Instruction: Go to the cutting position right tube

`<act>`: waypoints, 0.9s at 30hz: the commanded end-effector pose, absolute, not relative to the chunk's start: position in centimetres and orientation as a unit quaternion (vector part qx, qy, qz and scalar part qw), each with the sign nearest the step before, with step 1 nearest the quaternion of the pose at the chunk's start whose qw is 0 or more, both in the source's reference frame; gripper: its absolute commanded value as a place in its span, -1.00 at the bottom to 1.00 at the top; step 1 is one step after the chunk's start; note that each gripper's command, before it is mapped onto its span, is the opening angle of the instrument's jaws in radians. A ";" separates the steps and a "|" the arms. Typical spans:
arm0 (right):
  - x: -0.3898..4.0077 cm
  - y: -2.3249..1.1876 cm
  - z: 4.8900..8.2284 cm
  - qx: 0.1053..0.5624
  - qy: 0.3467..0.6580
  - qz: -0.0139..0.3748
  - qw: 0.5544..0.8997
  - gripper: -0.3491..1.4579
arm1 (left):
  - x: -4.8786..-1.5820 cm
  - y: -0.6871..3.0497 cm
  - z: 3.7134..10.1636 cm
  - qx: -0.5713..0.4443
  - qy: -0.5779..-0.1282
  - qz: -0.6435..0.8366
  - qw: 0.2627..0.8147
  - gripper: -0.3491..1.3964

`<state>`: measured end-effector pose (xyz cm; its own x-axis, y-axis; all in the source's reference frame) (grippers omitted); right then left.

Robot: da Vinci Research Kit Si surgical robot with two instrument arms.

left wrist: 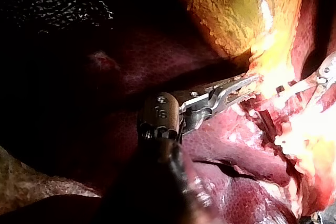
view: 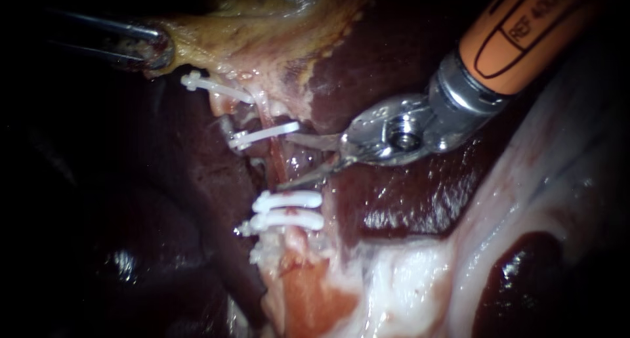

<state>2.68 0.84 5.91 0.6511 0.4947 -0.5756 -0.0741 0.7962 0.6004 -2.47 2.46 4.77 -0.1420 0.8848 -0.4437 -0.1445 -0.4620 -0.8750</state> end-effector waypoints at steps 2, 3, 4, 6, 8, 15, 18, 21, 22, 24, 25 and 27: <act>2.74 0.82 5.95 0.279 0.384 0.164 0.865 0.93 | -2.47 2.46 4.77 -0.531 -0.349 0.670 0.384 -1.00; 2.78 0.80 5.98 0.281 0.386 0.162 0.863 0.93 | -2.48 2.46 4.77 -0.531 -0.349 0.670 0.384 -1.00; 2.81 0.79 6.00 0.283 0.387 0.162 0.862 0.93 | -2.48 2.46 4.77 -0.531 -0.349 0.670 0.384 -1.00; 2.88 0.78 6.03 0.287 0.395 0.163 0.857 0.93 | -2.48 2.46 4.77 -0.531 -0.349 0.670 0.384 -1.00; 2.95 0.78 6.04 0.293 0.403 0.168 0.850 0.95 | -2.49 2.46 4.77 -0.531 -0.349 0.670 0.384 -1.00; 3.07 0.78 6.04 0.326 0.431 0.175 0.823 0.97 | -2.49 2.46 4.77 -0.531 -0.349 0.670 0.384 -1.00; 3.08 0.77 5.99 0.341 0.439 0.174 0.813 0.97 | -2.49 2.46 4.77 -0.531 -0.349 0.670 0.384 -1.00; 3.08 0.75 5.93 0.353 0.446 0.172 0.804 0.97 | -2.49 2.46 4.77 -0.531 -0.349 0.670 0.384 -1.00; 3.08 0.73 5.90 0.357 0.449 0.170 0.801 0.97 | -2.49 2.46 4.77 -0.531 -0.349 0.670 0.384 -1.00; 3.09 0.70 5.86 0.366 0.451 0.170 0.796 0.97 | -2.49 2.46 4.77 -0.531 -0.349 0.670 0.384 -1.00; 3.09 0.68 5.83 0.370 0.453 0.169 0.794 0.97 | -2.49 2.46 4.77 -0.531 -0.349 0.670 0.384 -1.00; 3.10 0.65 5.79 0.379 0.456 0.166 0.788 0.97 | -2.49 2.46 4.77 -0.531 -0.349 0.670 0.384 -1.00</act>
